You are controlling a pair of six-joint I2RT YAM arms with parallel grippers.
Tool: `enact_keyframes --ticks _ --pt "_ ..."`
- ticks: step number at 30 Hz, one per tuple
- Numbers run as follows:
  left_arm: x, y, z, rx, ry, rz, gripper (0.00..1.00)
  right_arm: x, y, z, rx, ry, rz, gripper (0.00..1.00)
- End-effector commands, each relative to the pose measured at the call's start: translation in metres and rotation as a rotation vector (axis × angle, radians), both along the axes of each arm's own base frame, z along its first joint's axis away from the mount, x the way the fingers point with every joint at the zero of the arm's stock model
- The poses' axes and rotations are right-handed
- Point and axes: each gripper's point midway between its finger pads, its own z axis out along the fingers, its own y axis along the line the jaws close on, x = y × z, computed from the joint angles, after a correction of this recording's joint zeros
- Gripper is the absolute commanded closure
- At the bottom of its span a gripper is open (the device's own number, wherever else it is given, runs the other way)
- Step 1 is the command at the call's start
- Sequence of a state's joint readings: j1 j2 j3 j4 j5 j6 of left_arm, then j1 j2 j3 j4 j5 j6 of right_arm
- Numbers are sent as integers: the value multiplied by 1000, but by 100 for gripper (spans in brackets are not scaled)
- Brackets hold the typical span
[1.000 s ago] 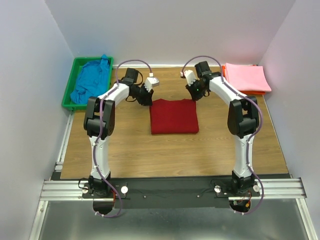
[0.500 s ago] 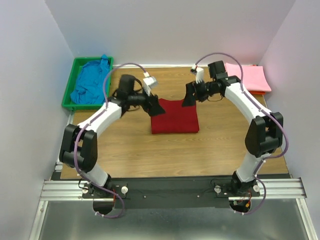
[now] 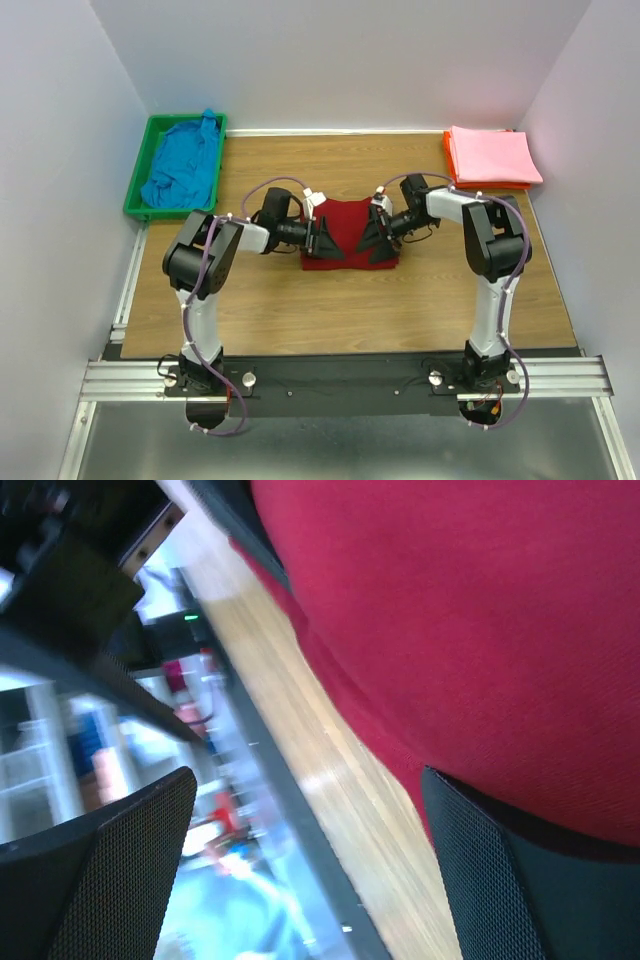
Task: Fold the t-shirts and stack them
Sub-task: Fold the tshirt
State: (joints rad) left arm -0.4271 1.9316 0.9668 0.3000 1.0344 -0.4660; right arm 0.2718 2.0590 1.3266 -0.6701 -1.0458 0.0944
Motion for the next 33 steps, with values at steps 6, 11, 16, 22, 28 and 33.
enact_keyframes --ticks 6,11,16,22,28,33 --pt "3 66 -81 91 270 193 9 -10 -48 -67 -50 210 -121 0" --pt "-8 57 -5 17 22 53 9 -3 -40 2 77 91 -114 0" --pt "22 44 101 -65 -361 17 9 58 -31 87 155 -185 -112 0" --pt "71 20 84 -58 -321 3 9 115 -29 70 117 -248 -126 0" --pt "110 1 61 -92 -244 58 9 144 -29 23 106 -209 -128 0" --pt "144 19 9 -86 -105 162 21 168 -45 -19 91 -182 -162 0"
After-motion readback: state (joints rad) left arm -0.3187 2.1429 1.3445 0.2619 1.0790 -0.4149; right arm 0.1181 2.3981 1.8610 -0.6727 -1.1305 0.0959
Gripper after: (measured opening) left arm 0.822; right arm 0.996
